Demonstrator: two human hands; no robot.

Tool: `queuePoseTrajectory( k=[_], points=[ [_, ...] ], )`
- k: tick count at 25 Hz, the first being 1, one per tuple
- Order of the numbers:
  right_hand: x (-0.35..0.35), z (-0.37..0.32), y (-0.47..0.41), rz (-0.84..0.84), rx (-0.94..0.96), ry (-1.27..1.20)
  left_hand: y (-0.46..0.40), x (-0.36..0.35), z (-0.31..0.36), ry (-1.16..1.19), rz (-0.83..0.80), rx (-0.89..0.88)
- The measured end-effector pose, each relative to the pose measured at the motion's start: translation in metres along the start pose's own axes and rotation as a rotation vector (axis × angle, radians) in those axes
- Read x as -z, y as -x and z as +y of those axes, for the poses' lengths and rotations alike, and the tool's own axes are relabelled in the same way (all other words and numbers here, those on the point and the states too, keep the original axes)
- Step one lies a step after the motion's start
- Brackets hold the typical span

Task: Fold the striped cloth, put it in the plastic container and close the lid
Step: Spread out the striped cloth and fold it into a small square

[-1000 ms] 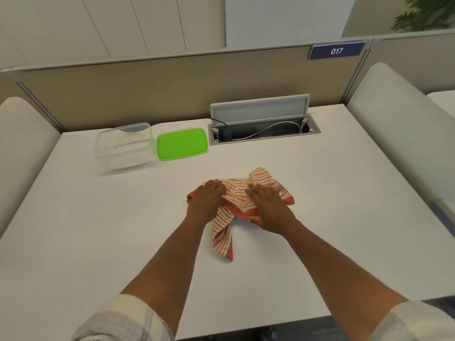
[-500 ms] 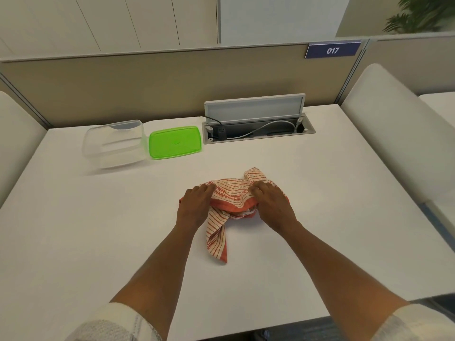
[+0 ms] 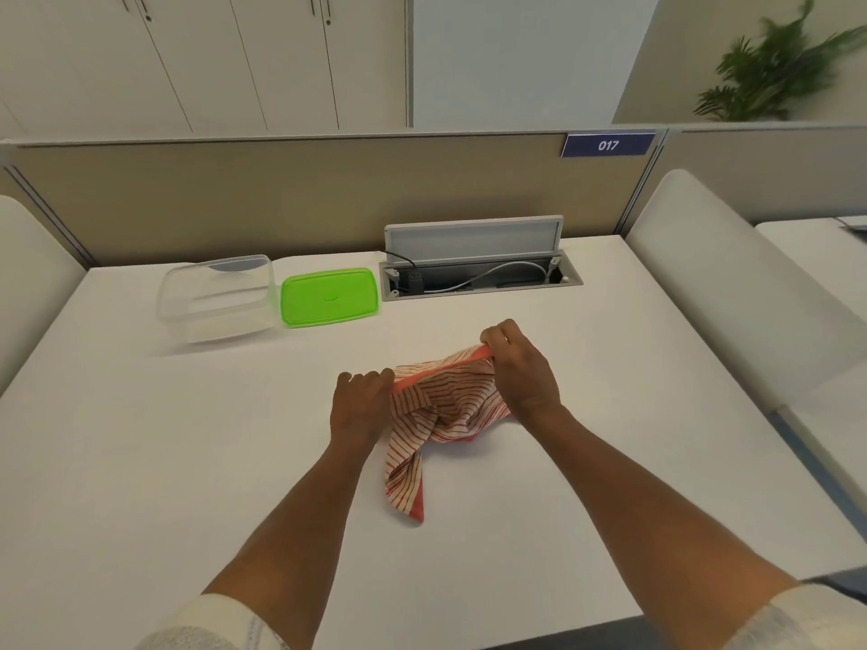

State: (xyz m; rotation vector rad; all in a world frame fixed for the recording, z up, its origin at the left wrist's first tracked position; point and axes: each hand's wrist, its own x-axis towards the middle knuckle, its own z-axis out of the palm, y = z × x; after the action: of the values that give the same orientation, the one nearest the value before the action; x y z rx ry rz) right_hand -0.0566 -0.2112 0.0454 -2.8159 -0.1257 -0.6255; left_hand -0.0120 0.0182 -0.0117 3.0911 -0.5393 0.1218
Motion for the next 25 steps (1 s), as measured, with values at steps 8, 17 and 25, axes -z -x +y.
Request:
queuePoseTrajectory(
  k=[8,17,25],
  points=[
    [0.031,0.026,-0.005,0.024,-0.309,0.132,0.001,0.030,-0.052,0.277,0.142,0.218],
    [0.085,0.048,-0.064,0.053,-0.350,0.244,-0.049,0.109,-0.079,0.262,0.304,0.297],
    [0.137,0.067,-0.155,0.326,-0.402,0.162,-0.112,0.202,-0.083,0.337,0.589,0.299]
  ],
)
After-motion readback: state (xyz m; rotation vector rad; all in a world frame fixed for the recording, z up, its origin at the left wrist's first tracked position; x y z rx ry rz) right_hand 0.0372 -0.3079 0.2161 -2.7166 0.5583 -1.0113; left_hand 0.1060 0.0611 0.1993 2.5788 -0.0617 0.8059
